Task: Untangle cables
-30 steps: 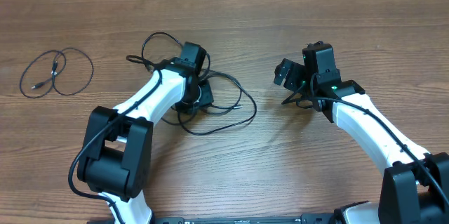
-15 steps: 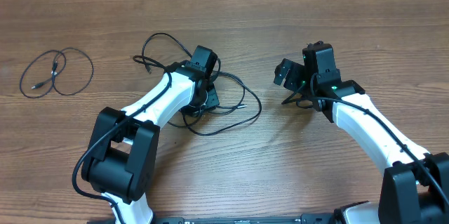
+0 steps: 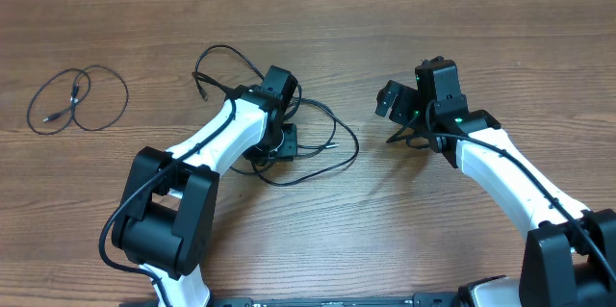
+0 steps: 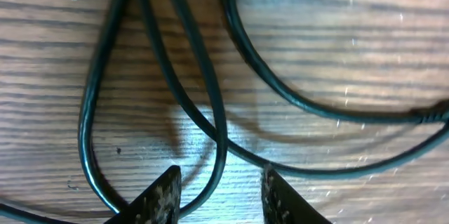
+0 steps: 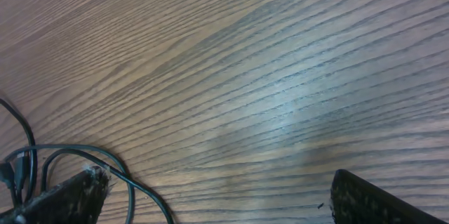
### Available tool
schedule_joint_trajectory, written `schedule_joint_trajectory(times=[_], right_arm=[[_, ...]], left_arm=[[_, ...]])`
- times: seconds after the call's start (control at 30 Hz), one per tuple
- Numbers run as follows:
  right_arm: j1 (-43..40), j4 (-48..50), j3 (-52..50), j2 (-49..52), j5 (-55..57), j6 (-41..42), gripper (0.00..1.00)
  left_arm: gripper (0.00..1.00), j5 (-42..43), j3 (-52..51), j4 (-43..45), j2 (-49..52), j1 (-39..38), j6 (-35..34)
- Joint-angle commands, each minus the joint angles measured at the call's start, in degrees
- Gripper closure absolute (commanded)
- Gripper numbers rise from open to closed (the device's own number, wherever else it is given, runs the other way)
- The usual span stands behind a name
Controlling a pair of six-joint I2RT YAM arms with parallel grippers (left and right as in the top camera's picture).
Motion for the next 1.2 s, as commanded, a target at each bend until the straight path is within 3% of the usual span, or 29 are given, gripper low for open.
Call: schedule_joint_trajectory(times=[0.0,0.2,0.37,0.57,0.7,0.8,0.9,1.07,1.17], right_arm=[[0.2,0.4,0.1,0.0,0.5,0.1,0.0],[0.2,0.3,0.1,0.0,0.5,0.1,0.0],[0.2,0.3,0.1,0.0,0.5,0.1,0.0],[0.2,0.3,0.1,0.0,0.5,0.1,0.0],[0.2,0.3,0.1,0.0,0.5,0.1,0.0],[0.2,0.3,0.1,0.0,0.5,0.1,0.0],[0.2,0.3,0.1,0.0,0.5,0.1,0.0],[0.2,0.3,0.1,0.0,0.5,0.1,0.0],[0.2,0.3,0.1,0.0,0.5,0.1,0.0]], left_arm=[[0.62,0.8,-0.6,-0.3,0.4,-0.5,5.7],[0.65,0.4,-0.6,0.7,0.4,-0.5,5.8],[0.82,0.2,-0.6,0.8,0.4,-0.5,5.8],[0.78,0.2,-0.6,0.8,0.4,-0.5,5.7],[0.85,-0.8,-0.6,0.7,0.4,-0.5,5.7],[0.86,-3.3,-0.6,-0.2,0.4,-0.5,5.7],[0.96,-6.8,-0.6,-2.1,0.4,-0.2,4.7],[0.96,-18.6,-0.6,-8.1,0.4,2.2,-1.8],[0.96,-21.3,-0.4,-11.6,0.2,5.5,-3.8]])
